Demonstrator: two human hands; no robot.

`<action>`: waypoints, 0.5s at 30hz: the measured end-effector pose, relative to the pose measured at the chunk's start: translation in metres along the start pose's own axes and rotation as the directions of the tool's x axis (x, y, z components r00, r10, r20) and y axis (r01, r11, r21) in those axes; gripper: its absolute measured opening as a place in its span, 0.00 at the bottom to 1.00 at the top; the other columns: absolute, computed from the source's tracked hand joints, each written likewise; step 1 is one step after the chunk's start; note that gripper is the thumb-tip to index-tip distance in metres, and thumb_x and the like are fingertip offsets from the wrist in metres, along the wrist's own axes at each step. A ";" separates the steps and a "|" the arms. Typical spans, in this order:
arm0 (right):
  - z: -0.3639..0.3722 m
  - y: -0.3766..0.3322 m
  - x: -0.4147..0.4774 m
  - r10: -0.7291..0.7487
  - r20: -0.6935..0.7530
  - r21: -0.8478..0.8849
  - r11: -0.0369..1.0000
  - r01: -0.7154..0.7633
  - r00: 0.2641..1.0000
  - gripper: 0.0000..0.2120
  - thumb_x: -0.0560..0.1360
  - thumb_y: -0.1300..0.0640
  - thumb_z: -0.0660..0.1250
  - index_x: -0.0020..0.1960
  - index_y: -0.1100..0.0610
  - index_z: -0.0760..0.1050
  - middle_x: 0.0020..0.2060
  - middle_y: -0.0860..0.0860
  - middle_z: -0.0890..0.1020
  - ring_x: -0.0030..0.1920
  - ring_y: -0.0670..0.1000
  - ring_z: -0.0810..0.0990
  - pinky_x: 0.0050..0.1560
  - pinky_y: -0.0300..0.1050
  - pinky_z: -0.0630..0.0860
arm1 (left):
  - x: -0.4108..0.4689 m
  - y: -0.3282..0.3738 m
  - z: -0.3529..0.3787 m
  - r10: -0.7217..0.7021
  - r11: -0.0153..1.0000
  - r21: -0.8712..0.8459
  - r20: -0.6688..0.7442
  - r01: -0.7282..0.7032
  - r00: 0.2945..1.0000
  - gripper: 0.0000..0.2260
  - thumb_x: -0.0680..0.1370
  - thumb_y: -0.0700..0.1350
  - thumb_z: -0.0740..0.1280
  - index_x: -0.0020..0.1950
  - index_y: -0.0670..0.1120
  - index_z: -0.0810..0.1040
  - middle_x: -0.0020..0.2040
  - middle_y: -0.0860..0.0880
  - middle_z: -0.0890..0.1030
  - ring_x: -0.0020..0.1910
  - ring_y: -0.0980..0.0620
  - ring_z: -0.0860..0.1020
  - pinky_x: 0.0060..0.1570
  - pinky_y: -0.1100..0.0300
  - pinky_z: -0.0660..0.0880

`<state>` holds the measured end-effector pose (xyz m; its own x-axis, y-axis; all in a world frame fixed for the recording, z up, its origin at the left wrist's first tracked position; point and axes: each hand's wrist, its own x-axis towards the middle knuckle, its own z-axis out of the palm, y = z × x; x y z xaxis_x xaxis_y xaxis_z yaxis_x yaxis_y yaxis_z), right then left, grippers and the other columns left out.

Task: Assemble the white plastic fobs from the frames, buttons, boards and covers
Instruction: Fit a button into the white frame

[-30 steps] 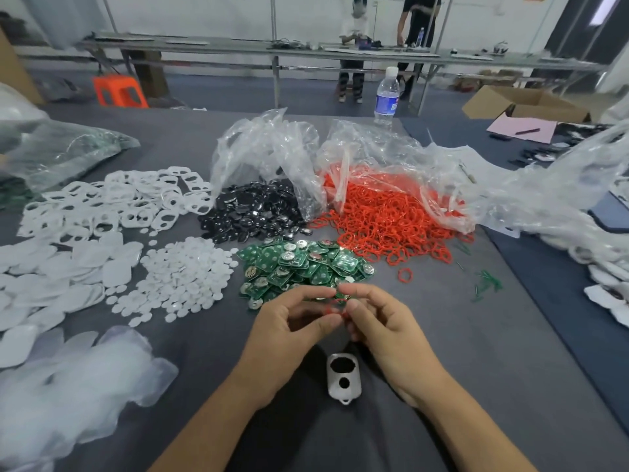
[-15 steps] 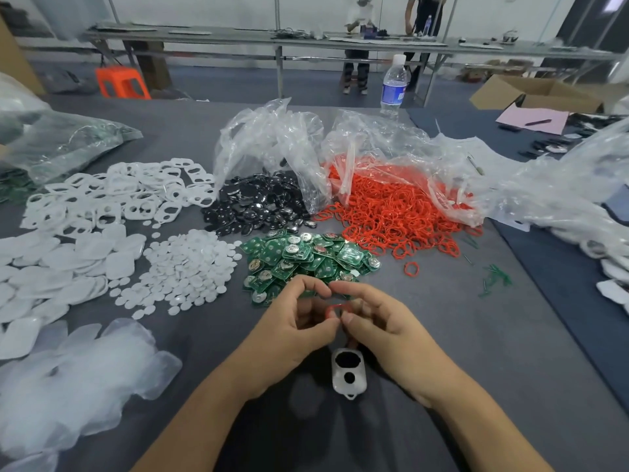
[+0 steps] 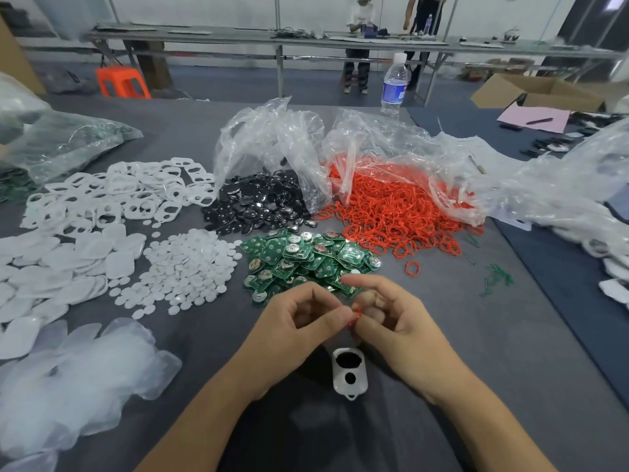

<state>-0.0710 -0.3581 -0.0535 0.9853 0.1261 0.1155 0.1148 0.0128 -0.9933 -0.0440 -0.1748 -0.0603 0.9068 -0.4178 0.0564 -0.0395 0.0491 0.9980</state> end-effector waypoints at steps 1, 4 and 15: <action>0.000 0.000 0.000 -0.016 -0.015 0.002 1.000 0.016 1.000 0.20 0.77 0.73 0.66 0.63 0.55 0.77 0.39 0.61 0.75 0.38 0.56 0.69 0.43 0.52 0.70 | 0.000 -0.001 -0.001 0.008 1.000 0.026 -0.005 -0.008 1.000 0.06 0.76 0.47 0.74 0.49 0.45 0.83 0.43 0.49 0.86 0.44 0.56 0.84 0.45 0.65 0.78; 0.002 0.000 0.000 -0.044 -0.081 0.039 0.998 0.047 0.996 0.15 0.75 0.74 0.68 0.57 0.59 0.79 0.40 0.65 0.79 0.39 0.57 0.72 0.44 0.54 0.71 | 0.001 -0.004 -0.004 0.011 1.000 0.024 -0.014 -0.010 1.000 0.07 0.75 0.47 0.75 0.52 0.50 0.84 0.47 0.45 0.87 0.48 0.50 0.85 0.51 0.61 0.80; 0.005 0.006 0.002 -0.122 -0.047 -0.162 0.980 0.113 0.991 0.09 0.74 0.66 0.74 0.52 0.57 0.83 0.47 0.50 0.87 0.48 0.48 0.85 0.50 0.38 0.78 | 0.005 -0.014 -0.004 0.068 0.997 -0.032 -0.175 -0.075 0.982 0.05 0.74 0.39 0.77 0.46 0.46 0.84 0.48 0.43 0.87 0.52 0.45 0.86 0.57 0.51 0.81</action>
<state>-0.0691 -0.3525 -0.0592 0.9688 0.0768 0.2357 0.2443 -0.1339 -0.9604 -0.0374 -0.1735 -0.0738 0.9614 -0.2481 0.1188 -0.0941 0.1091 0.9896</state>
